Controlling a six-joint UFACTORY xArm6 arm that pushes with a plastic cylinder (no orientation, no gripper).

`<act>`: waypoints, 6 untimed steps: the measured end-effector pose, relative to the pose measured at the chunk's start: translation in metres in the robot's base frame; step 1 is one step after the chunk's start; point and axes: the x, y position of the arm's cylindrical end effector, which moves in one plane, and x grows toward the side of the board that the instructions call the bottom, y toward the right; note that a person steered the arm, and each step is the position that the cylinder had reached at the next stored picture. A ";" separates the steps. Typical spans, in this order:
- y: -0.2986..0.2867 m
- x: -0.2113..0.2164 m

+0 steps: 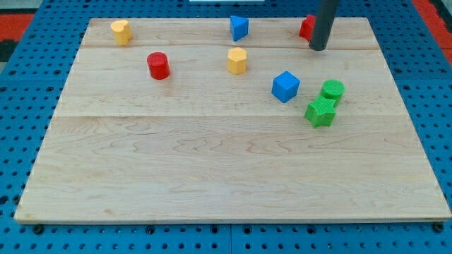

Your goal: Move the arm towards the top of the blue cube

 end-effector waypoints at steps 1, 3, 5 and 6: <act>-0.001 0.000; -0.018 0.000; -0.048 -0.001; -0.062 0.012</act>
